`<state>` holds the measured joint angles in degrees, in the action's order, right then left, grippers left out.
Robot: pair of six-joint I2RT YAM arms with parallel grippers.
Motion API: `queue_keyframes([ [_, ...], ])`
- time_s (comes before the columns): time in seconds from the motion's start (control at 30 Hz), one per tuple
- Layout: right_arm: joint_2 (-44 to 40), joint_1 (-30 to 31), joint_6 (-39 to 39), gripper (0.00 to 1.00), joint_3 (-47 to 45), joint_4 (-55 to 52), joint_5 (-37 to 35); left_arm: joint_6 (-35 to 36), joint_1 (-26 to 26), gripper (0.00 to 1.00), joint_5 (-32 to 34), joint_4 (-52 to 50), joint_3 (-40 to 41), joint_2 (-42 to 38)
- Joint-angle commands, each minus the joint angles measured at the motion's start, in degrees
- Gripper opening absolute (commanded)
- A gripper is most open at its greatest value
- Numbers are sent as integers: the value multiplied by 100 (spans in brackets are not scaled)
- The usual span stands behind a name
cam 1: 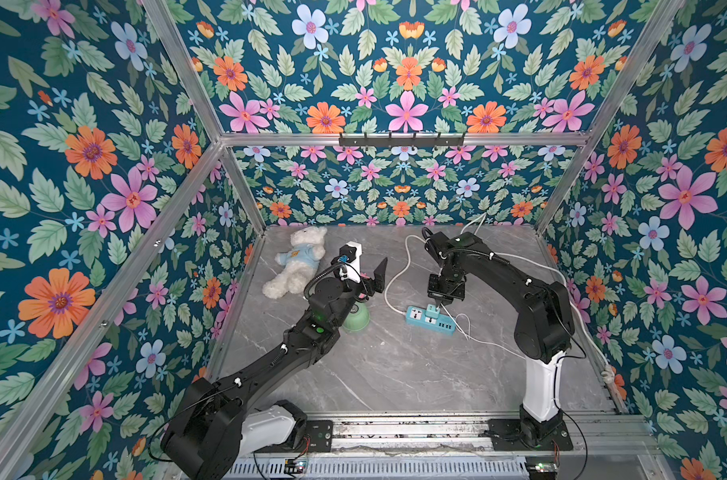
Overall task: Charge the cordless meat grinders
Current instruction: Insert the charging cable into the plug.
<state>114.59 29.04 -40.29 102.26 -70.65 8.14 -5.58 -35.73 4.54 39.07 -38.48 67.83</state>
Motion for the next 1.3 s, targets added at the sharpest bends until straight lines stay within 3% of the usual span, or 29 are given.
queue_keyframes([
  [0.0,67,31,-102,0,6,-76,-172,-63,-4,93,82,56,21,-27],
  [0.73,151,220,-266,0,174,-107,-537,-25,-5,93,131,-24,139,-141],
  [1.27,83,410,-442,0,-406,165,-767,8,-5,93,235,-170,126,-211],
])
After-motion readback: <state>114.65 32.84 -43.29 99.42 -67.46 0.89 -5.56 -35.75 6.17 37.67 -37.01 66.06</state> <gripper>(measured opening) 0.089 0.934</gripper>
